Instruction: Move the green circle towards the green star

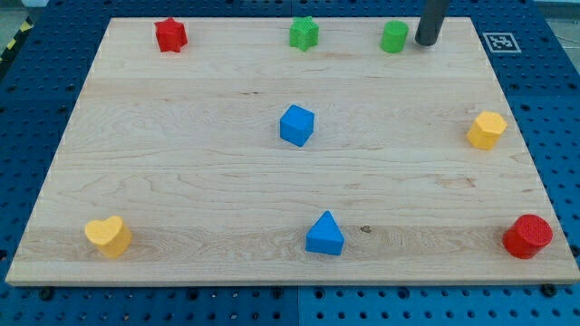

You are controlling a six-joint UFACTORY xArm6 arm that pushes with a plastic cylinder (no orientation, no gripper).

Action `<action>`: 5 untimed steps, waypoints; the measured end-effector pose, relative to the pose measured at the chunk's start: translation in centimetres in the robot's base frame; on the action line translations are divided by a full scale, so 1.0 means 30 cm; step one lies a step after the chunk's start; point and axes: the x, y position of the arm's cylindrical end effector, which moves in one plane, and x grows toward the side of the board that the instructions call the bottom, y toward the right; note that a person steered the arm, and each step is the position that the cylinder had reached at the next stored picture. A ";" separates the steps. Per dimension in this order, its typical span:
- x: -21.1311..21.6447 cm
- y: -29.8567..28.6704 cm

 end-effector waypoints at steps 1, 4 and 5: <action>-0.017 -0.019; -0.002 -0.163; 0.019 -0.166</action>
